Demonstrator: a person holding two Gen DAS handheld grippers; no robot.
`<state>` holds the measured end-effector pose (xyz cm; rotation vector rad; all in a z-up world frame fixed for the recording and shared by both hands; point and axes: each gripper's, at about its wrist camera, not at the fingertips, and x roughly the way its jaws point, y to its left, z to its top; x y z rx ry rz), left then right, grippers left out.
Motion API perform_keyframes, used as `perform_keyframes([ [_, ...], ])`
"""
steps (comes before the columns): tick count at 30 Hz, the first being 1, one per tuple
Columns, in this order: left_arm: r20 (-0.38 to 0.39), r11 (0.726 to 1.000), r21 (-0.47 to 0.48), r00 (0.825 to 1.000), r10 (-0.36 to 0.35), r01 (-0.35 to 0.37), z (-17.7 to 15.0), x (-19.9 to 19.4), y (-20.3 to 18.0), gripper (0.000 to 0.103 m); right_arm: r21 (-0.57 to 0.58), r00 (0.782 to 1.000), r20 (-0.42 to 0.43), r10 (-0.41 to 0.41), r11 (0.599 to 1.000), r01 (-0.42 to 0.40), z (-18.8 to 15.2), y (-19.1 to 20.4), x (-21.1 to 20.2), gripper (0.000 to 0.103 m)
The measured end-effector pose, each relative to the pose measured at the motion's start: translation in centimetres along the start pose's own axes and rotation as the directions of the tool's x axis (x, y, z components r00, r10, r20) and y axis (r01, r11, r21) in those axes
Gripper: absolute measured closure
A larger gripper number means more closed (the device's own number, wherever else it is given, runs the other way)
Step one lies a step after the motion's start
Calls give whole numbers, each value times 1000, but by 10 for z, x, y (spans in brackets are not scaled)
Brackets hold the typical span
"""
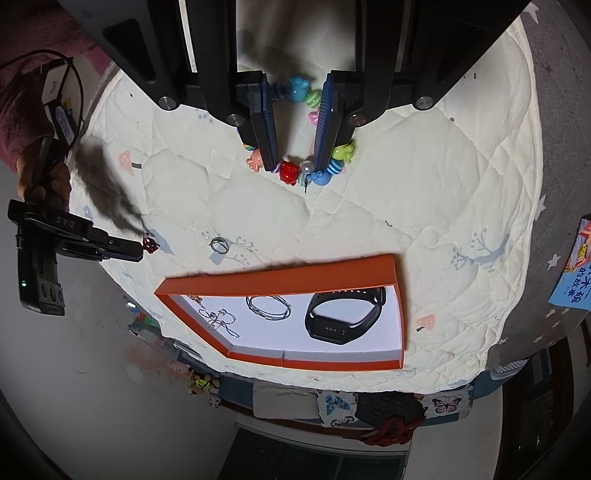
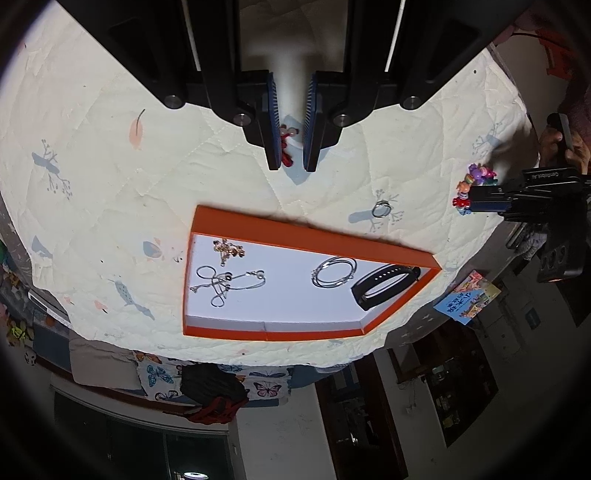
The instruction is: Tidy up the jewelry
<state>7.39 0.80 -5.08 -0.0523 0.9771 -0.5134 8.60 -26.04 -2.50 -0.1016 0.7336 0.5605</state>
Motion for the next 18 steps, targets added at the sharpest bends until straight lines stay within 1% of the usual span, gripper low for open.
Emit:
perform_keyframes([
  [9,20,1000,18,1000,6,-7,5,2,-2,82,6,1000,-5,13,1000,-13,0,1,2,89],
  [11,21,1000,22,1000,10,-10,5,2,-2,88,4,1000,-8,14,1000,-14,-1,1,3,89],
  [14,17,1000,17,1000,4,-4,4,3,2,93,-2,1000,-8,18,1000,-18,0,3,3,89],
  [16,15,1000,13,1000,2,-2,4,1,4,93,-6,1000,-7,22,1000,-22,0,5,3,89],
  [18,12,1000,14,1000,16,-16,4,-1,6,93,-10,1000,-9,26,1000,-26,0,7,4,89],
])
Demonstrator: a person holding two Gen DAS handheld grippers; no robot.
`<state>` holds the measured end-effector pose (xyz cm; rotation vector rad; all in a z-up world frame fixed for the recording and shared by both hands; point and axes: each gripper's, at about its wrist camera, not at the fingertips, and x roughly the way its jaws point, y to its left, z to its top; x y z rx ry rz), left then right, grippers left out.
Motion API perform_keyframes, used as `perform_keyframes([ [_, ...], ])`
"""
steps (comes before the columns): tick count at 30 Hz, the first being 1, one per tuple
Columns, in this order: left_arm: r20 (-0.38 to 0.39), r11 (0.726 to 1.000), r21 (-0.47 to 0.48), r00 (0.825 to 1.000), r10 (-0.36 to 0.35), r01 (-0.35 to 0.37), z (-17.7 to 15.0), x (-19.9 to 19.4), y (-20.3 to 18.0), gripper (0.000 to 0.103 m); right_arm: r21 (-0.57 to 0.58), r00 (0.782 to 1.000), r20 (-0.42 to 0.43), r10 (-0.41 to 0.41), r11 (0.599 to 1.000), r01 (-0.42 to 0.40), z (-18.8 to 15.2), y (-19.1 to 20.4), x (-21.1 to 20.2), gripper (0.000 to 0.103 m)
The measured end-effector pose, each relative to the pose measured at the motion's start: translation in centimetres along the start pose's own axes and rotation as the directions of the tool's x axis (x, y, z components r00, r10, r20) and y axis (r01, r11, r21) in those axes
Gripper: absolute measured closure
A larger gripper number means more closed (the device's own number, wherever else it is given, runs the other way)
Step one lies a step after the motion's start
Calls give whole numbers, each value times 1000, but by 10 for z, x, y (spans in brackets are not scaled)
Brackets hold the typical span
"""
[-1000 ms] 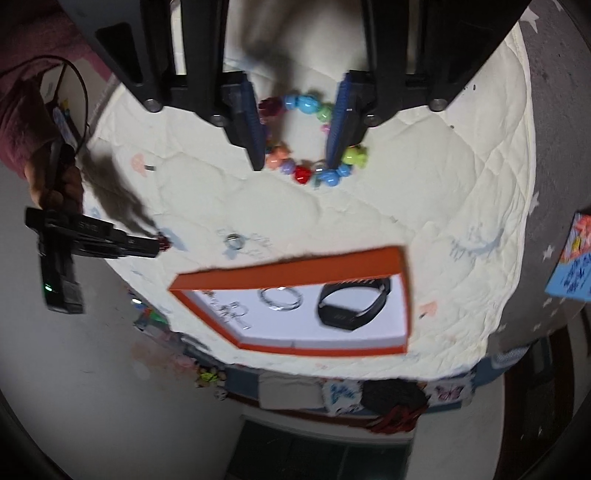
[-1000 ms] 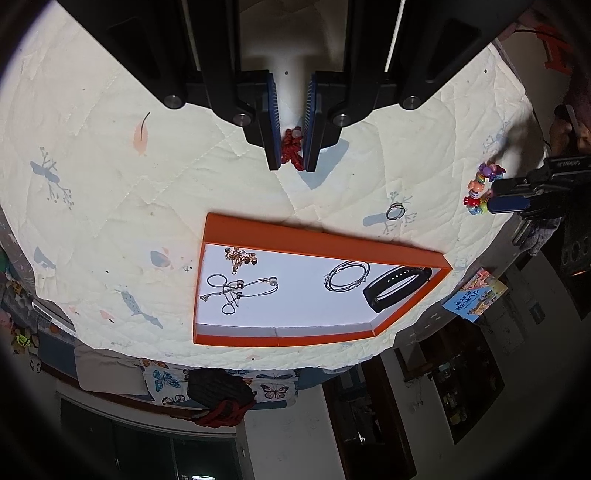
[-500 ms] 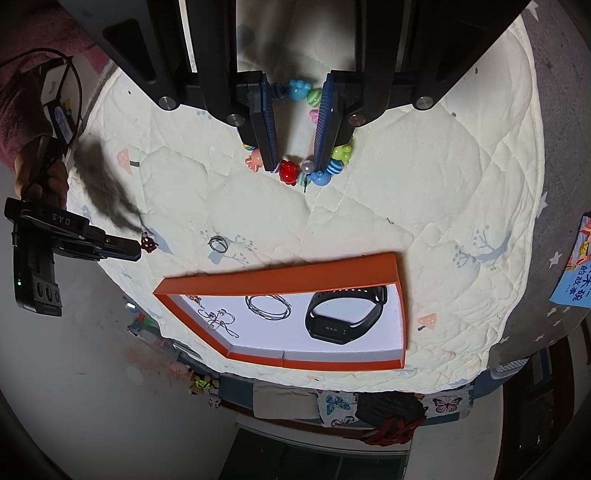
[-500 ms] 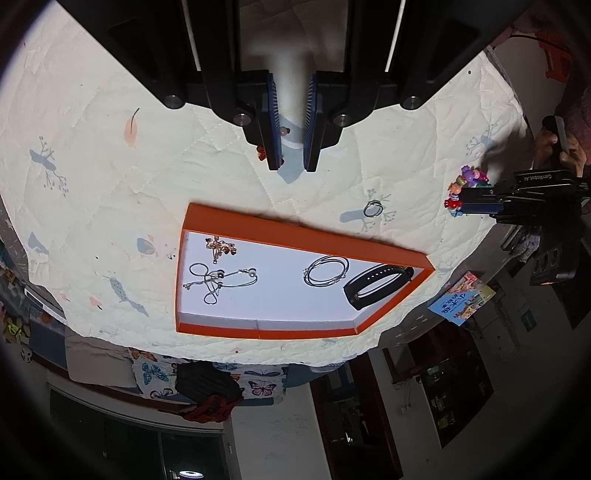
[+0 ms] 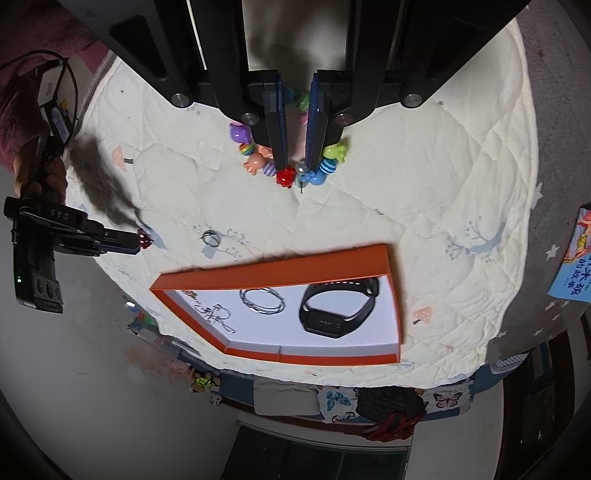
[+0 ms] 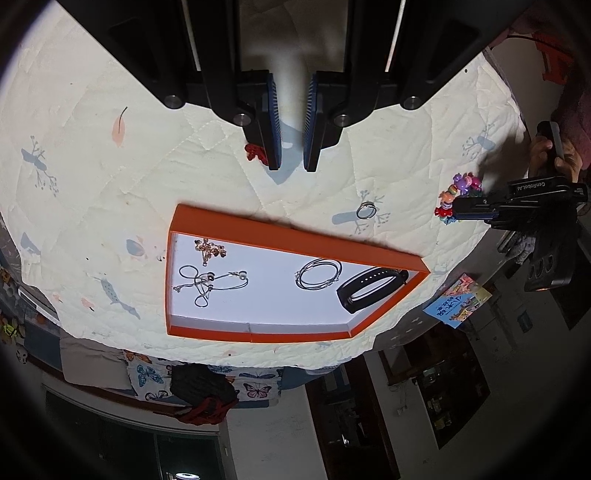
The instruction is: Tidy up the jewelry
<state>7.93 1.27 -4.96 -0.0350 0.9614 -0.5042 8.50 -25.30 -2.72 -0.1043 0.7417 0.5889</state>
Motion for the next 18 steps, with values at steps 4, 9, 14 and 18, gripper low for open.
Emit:
perform_keyframes([
  [4,-17,999,25,999,27,-27,-1,0,-2,93,-2,1000,-2,8,1000,-8,0,2,1,89],
  [9,-26,997,53,998,63,-61,1,5,-6,93,-4,1000,-5,13,1000,-13,0,3,3,89],
  [14,-37,994,58,995,93,-91,5,11,-8,93,-1,1000,-11,18,1000,-18,-1,3,5,89],
  [18,-35,992,43,992,124,-122,10,12,-7,93,3,1000,-14,20,1000,-20,-2,2,7,89],
])
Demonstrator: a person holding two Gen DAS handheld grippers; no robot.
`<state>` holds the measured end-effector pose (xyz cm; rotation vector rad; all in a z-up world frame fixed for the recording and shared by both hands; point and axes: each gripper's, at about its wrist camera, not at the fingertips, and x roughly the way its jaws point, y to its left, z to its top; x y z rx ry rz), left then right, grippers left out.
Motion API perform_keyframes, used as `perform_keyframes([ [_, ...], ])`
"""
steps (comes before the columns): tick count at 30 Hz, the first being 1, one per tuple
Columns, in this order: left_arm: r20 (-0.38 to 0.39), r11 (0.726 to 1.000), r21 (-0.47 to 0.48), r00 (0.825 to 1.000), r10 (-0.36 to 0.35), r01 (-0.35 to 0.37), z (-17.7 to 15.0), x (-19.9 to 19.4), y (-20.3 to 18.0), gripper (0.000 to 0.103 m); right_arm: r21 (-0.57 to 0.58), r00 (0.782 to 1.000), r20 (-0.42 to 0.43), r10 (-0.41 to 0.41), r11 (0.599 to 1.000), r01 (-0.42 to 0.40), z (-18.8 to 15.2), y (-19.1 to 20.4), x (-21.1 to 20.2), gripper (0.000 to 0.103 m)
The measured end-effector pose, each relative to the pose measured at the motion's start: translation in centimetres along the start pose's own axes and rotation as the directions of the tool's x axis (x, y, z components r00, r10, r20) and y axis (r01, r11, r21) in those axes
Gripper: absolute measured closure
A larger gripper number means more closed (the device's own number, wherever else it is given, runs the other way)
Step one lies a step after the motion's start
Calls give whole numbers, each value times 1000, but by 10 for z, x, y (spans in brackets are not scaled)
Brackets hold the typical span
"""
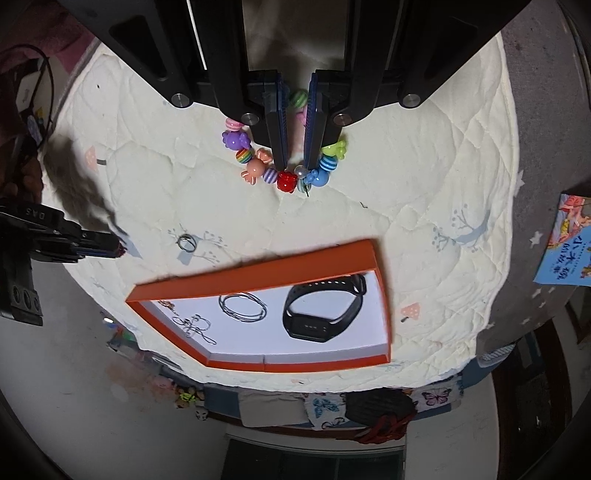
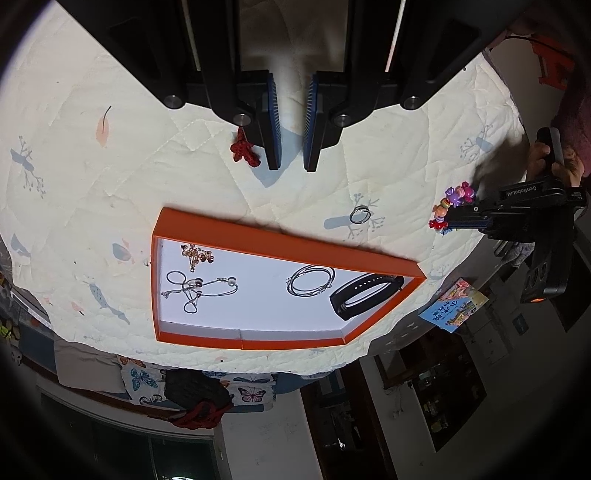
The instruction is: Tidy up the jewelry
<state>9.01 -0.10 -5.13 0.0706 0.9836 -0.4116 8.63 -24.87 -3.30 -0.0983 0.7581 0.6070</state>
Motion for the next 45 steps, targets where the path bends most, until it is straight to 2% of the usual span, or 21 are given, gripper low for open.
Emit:
perform_keyframes([
  [4,16,997,41,998,65,-65,1,-1,-7,93,-14,1000,3,4,1000,-4,0,4,-1,89],
  [8,14,997,51,998,60,-61,0,2,-6,93,-38,999,3,37,999,-37,4,12,0,89],
  [13,20,998,25,999,49,-50,0,0,0,93,-80,991,-15,132,988,-133,19,31,9,88],
  [19,33,998,25,998,48,-49,-5,-3,3,93,-145,961,-65,268,950,-275,40,72,28,88],
  [23,44,999,25,999,31,-32,-7,-5,6,93,-202,938,-129,323,917,-344,52,101,49,88],
  [28,53,1000,25,999,15,-16,-10,-6,10,93,-245,921,-187,341,892,-380,54,123,69,88],
  [31,60,1000,13,998,-3,2,-11,-7,14,93,-253,926,-204,318,896,-364,56,128,80,88],
  [34,64,1000,6,998,-11,10,-12,-7,16,93,-250,921,-225,317,895,-369,55,128,87,88],
  [37,66,1000,7,998,-11,11,-12,-7,16,93,-254,927,-222,303,900,-355,56,127,89,89],
  [45,60,1000,10,998,-8,7,-12,-6,15,93,-261,923,-240,300,896,-359,57,128,93,86],
])
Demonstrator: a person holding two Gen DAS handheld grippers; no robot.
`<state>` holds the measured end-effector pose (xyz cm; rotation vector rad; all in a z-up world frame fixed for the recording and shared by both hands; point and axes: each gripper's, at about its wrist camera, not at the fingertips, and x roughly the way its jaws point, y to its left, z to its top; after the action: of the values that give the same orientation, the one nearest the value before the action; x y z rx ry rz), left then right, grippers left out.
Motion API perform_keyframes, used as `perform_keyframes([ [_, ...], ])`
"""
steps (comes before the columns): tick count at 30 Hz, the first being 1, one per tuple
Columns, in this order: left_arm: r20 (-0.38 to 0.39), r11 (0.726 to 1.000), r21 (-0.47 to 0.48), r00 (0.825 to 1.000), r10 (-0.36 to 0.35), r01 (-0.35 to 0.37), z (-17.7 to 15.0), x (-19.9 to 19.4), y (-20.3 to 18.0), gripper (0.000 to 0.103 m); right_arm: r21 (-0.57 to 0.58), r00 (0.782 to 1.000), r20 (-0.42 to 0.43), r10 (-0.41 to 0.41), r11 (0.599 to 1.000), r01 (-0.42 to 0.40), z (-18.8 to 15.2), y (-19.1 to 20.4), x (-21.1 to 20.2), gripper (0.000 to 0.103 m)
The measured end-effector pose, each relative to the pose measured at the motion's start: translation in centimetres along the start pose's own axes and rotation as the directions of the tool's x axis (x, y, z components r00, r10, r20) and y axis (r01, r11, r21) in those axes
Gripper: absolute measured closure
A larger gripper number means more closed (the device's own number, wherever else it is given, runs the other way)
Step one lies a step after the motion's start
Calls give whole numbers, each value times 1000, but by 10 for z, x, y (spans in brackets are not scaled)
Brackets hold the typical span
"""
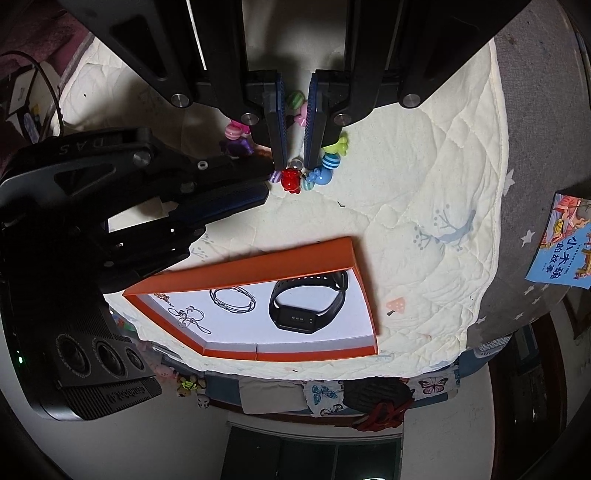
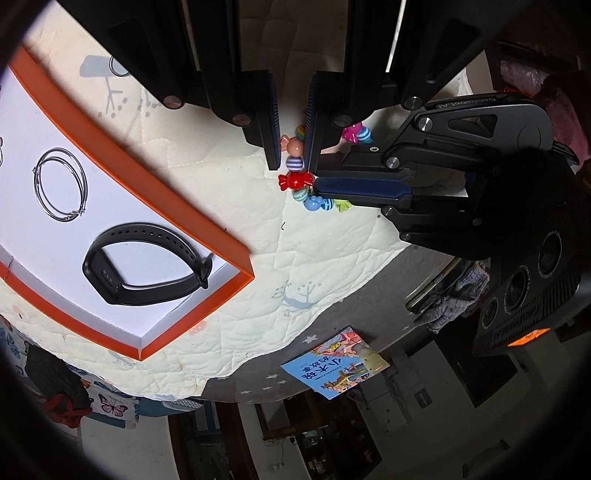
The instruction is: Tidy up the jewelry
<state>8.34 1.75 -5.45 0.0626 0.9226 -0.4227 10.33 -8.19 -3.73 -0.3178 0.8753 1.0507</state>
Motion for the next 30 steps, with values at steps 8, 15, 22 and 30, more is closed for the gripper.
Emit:
perform_keyframes([
  [8,5,1000,18,1000,-1,1,3,4,-1,93,-14,1000,0,-18,1000,18,-1,3,1,86],
  [15,40,1000,27,999,15,-16,0,-4,-2,94,-33,999,9,-51,998,51,-1,8,1,86],
  [22,70,1000,-8,998,-1,1,-1,-22,6,94,-57,996,11,-85,995,85,4,14,8,85],
  [30,13,998,-63,1000,23,-22,-8,-22,20,92,-46,988,51,-146,988,149,5,13,4,86],
])
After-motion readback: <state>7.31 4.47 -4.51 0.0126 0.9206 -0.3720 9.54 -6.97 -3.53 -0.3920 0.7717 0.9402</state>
